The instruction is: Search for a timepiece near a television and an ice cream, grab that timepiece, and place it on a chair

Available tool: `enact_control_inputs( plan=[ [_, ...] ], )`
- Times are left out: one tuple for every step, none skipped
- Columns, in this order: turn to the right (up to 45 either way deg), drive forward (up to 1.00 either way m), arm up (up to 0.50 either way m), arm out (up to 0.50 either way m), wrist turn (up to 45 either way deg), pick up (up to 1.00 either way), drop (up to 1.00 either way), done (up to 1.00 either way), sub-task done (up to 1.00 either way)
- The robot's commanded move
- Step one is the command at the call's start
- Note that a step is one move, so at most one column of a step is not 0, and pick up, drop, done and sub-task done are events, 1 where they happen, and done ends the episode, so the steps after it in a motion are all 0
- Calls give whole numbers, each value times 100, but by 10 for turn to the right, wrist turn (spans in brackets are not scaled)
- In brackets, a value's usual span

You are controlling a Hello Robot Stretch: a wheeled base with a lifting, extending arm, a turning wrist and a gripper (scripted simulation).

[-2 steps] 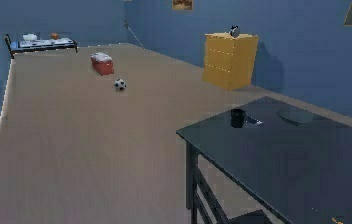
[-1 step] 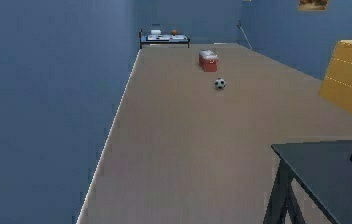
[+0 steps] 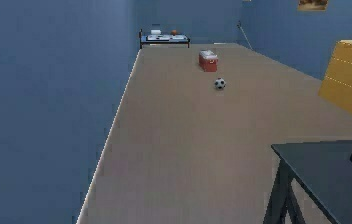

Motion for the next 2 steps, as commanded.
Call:
enact_control_inputs(
  plan=[
    [0, 0, 0, 0, 390, 0, 0, 0, 0],
    [0, 0, -30, 0, 0, 0, 0, 0, 0]
  ],
)
